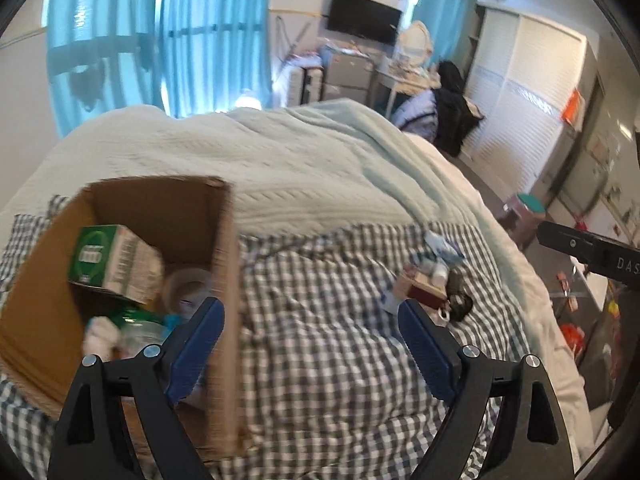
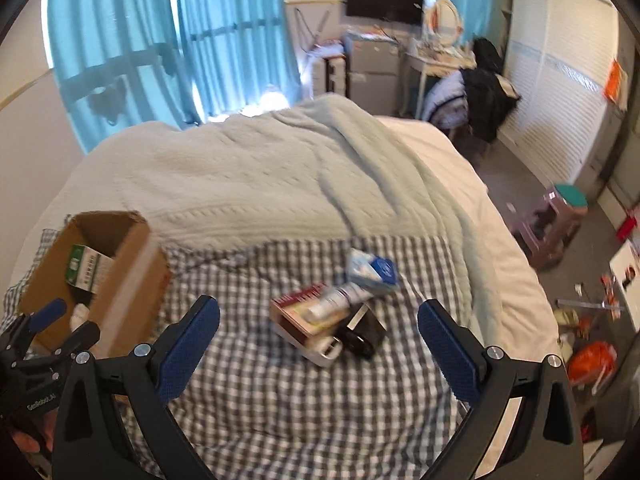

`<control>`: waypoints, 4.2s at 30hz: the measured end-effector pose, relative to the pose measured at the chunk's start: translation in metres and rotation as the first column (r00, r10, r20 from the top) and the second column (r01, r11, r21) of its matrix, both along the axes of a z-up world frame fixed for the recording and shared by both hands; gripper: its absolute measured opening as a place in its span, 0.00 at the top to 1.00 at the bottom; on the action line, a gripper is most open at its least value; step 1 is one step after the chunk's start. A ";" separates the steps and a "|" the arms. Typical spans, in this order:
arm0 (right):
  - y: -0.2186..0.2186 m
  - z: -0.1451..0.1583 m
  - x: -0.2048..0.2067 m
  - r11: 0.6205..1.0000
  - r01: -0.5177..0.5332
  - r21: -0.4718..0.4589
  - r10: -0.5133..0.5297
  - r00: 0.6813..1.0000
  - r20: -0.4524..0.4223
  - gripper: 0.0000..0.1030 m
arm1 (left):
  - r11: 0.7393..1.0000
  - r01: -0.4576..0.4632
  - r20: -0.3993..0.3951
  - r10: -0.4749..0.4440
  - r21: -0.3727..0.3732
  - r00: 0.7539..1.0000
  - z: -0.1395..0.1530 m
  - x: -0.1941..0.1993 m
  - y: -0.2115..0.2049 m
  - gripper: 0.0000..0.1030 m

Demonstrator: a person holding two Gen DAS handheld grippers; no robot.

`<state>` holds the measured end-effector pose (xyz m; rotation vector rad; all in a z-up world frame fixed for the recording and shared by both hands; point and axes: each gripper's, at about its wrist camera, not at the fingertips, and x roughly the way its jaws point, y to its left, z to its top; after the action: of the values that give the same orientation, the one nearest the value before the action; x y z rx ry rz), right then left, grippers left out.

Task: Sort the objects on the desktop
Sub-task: 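Withdraw both grippers from the box toward the remaining pile, then grasp the red-and-white medicine box with the left gripper while the right grasps the black case, then carry the medicine box and black case into the box and open both grippers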

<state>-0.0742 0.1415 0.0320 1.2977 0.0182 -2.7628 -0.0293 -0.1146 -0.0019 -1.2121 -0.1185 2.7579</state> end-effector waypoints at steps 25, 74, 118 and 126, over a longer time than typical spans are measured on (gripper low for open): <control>0.079 -0.134 -0.044 0.994 -0.109 0.028 0.102 0.978 0.184 0.03 | 0.970 0.236 0.146 -0.243 0.061 0.959 -0.114 -0.072 0.118 0.08; 0.059 -0.155 -0.054 0.969 -0.240 -0.051 0.244 0.921 0.305 0.92 | 0.940 0.312 0.209 -0.336 0.142 0.918 -0.108 -0.073 0.091 0.24; -0.285 -0.001 -0.014 0.762 -0.637 -0.120 0.646 0.759 0.074 0.92 | 0.983 -0.186 -0.015 0.186 -0.001 0.982 0.023 0.001 -0.175 0.25; -0.285 0.000 -0.020 0.779 -0.612 -0.138 0.623 0.779 0.063 0.66 | 0.965 -0.261 -0.016 0.261 -0.016 0.965 0.016 0.013 -0.194 0.06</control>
<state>-0.0937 -0.1438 0.0318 1.1414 0.2395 -2.0983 -0.0163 -0.3089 0.0137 -1.2645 -0.2719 2.9959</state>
